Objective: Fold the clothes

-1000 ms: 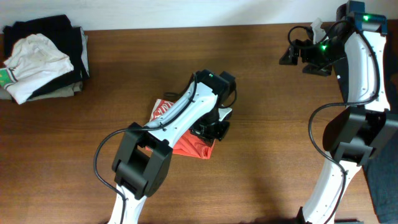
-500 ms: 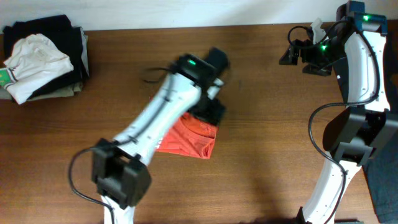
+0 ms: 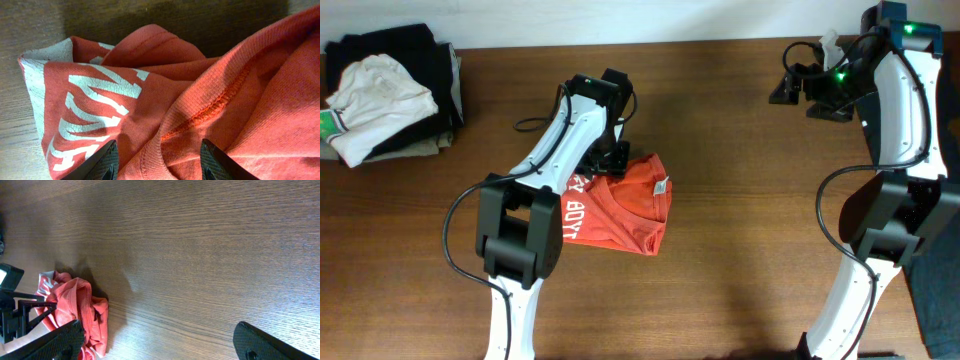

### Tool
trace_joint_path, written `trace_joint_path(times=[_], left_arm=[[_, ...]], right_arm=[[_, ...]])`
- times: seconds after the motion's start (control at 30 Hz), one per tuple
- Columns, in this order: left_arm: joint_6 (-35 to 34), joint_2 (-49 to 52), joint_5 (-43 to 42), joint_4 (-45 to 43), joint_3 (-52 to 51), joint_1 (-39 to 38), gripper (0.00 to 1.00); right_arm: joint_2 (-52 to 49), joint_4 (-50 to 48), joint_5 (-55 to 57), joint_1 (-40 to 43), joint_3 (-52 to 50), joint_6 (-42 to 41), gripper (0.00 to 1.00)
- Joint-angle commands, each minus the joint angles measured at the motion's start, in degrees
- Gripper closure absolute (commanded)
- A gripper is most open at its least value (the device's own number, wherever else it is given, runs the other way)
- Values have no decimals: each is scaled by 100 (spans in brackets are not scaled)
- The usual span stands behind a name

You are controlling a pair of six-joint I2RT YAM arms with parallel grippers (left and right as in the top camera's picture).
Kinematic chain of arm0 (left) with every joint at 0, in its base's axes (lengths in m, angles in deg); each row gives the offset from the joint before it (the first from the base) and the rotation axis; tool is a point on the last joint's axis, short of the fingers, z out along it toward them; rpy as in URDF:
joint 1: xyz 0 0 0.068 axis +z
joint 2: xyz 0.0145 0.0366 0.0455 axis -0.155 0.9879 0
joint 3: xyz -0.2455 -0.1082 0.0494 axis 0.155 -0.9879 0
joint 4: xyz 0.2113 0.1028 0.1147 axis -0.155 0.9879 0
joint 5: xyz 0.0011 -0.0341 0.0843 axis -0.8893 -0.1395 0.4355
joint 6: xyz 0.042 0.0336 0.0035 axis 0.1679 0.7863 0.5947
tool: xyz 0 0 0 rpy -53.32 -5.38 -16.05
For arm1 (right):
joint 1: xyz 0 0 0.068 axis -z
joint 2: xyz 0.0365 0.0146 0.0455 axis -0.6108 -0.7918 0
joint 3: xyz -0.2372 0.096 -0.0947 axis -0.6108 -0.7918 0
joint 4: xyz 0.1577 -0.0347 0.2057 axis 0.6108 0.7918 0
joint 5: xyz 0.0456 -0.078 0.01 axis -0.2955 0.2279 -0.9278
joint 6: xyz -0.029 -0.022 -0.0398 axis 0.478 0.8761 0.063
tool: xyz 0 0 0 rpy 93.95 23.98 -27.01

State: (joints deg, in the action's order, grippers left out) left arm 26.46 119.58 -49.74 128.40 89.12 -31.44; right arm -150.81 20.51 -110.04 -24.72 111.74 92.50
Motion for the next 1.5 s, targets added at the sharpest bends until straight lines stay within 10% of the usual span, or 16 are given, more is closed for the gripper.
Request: trace_joint_path(times=[0.0, 0.2, 0.33, 0.73, 0.83, 1.17, 1.37, 1.47], left_arm=[[22, 114, -68, 76, 11, -9, 48], [24, 120, -111, 376, 11, -20, 66], [24, 120, -111, 376, 11, -48, 99], [109, -824, -411, 909, -42, -903, 99], [111, -824, -407, 581, -278, -1145, 50], [-68, -807, 535, 249, -317, -570, 64], [358, -807, -1934, -1440, -2216, -839, 93], [391, -815, -2057, -1943, -2221, -1329, 93]], right_arm=[[66, -4, 50, -9, 85, 15, 1], [66, -4, 50, -9, 85, 15, 1], [66, -4, 50, -9, 85, 15, 1], [63, -22, 160, -13, 85, 15, 2], [63, -22, 199, -17, 85, 15, 1], [63, -22, 199, -15, 85, 15, 1], [63, -22, 199, -15, 85, 17, 1], [63, -22, 199, -15, 85, 15, 1]])
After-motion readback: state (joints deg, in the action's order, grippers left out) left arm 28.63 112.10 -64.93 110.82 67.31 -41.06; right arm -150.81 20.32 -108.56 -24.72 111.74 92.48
